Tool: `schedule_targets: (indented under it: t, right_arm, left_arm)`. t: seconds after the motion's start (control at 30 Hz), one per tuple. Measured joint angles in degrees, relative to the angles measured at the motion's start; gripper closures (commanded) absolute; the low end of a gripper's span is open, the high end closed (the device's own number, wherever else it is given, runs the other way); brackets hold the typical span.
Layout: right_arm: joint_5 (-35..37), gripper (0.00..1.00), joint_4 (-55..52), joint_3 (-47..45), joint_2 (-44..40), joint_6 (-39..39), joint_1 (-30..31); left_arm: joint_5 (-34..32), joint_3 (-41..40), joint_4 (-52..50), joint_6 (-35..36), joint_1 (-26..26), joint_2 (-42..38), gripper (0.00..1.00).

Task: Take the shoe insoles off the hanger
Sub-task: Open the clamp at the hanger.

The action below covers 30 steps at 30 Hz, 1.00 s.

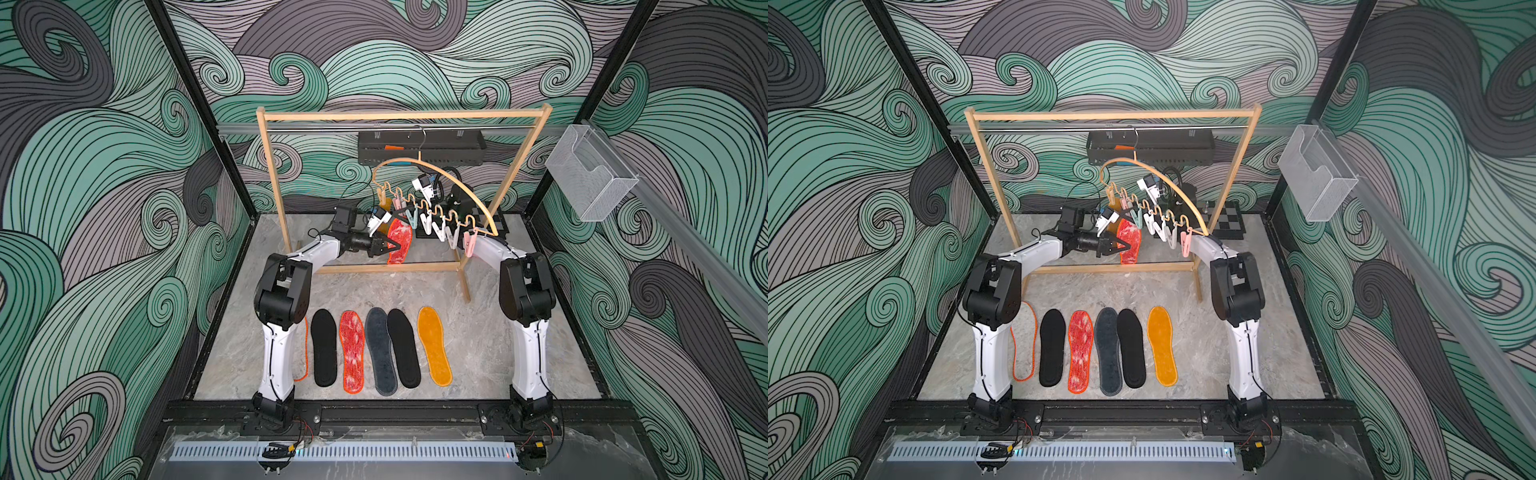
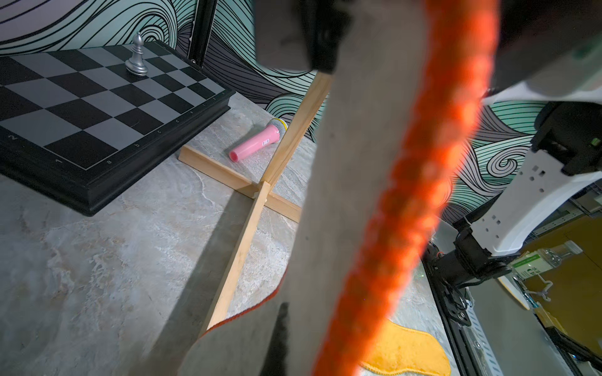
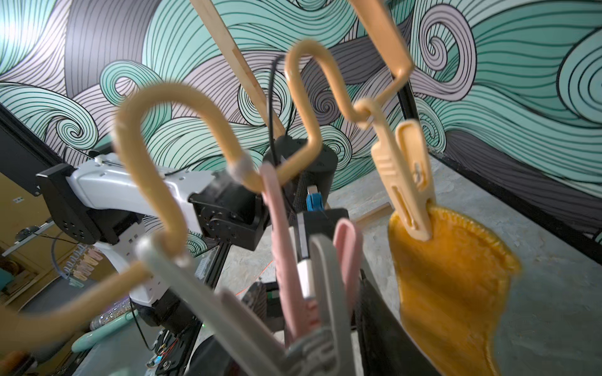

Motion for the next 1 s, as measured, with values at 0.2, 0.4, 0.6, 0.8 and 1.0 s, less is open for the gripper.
schedule_targets:
  t: [0.2, 0.4, 0.6, 0.8, 1.0]
  right_arm:
    - [0.3, 0.53, -0.1, -4.4, 0.0, -2.1, -0.3]
    - [0.3, 0.53, 0.7, -4.7, 0.2, -3.1, -0.4]
    - [0.3, 0.55, 5.9, -4.6, 3.0, 0.6, -0.7]
    - [0.1, 0.55, 8.4, -2.6, 6.1, 4.7, -1.0]
    - [0.2, 0.55, 9.9, 1.0, 6.9, 8.0, -1.2]
  left_arm:
    - [0.0, 0.0, -0.1, 0.0, 0.0, 0.0, 1.0]
    - [0.0, 0.0, -0.2, 0.0, 0.0, 0.0, 1.0]
    - [-0.5, 0.0, -0.8, 0.6, 0.2, 0.0, 1.0]
    - [-3.6, 0.0, -2.1, 1.2, 0.9, 0.0, 1.0]
    - [-4.9, 0.4, -2.5, 1.1, 2.6, 0.0, 1.0]
